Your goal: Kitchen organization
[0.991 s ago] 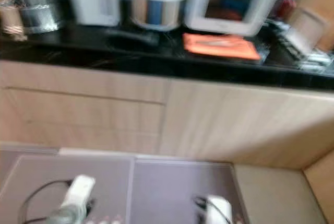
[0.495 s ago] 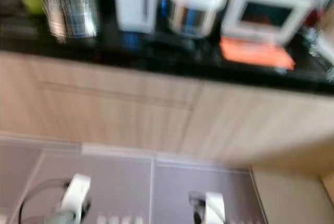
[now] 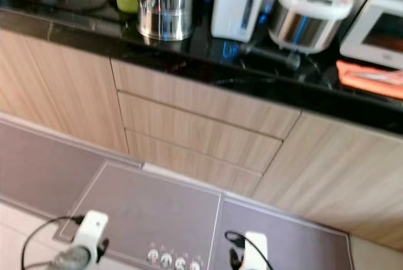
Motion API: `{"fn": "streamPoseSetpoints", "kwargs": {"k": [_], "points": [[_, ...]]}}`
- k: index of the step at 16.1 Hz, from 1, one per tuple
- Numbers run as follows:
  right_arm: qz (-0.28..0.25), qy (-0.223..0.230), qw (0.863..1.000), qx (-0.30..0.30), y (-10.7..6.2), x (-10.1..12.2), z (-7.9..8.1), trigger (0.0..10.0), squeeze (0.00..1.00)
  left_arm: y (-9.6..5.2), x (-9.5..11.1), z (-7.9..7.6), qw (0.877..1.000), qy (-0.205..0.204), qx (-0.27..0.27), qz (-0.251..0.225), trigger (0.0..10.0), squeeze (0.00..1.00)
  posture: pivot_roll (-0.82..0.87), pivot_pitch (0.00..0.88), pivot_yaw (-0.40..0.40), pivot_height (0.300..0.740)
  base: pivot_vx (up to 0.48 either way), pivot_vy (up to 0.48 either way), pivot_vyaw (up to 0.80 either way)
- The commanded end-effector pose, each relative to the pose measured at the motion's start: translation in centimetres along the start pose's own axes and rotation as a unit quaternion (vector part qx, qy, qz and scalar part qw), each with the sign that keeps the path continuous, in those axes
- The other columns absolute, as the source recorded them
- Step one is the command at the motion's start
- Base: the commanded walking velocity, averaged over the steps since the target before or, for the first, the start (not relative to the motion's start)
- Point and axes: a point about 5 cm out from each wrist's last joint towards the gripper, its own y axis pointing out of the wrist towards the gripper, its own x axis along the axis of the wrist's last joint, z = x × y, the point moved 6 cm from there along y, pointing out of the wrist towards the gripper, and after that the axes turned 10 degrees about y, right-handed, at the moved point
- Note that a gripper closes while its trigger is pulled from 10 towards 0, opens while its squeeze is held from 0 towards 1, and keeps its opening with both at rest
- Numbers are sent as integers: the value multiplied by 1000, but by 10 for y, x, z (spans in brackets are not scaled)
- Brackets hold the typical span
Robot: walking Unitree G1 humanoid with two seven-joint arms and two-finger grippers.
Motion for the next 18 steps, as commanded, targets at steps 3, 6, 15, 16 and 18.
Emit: {"fn": "streamPoseSetpoints", "kwargs": {"k": [3, 6, 15, 16, 18], "points": [[-6, 10, 1000, -16, -1, 2, -12, 10000, 0, 1, 5, -10, 1000, 2, -15, -7, 10000, 0, 138, 0, -82, 740, 0, 0, 0], [-7, 17, 1000, -22, -2, 2, -14, 10000, 0, 1, 6, -13, 1000, 4, -21, -7, 10000, 0, 135, 0, -80, 740, 0, 0, 0], [-10, 23, 999, -25, -2, 4, -17, 10000, 0, 1, 5, -16, 1000, 20, -21, -2, 10000, 0, 132, 0, -84, 740, 0, -107, 0], [-10, 23, 999, -24, -2, 4, -17, 10000, 0, 1, 5, -16, 1000, 17, -19, -1, 10000, 0, 131, 0, -85, 740, 0, 0, 0], [-9, 22, 999, -23, -2, 4, -16, 10000, 0, 1, 5, -16, 1000, 16, -19, -1, 10000, 0, 131, 0, -87, 740, 0, 0, 0]]}}
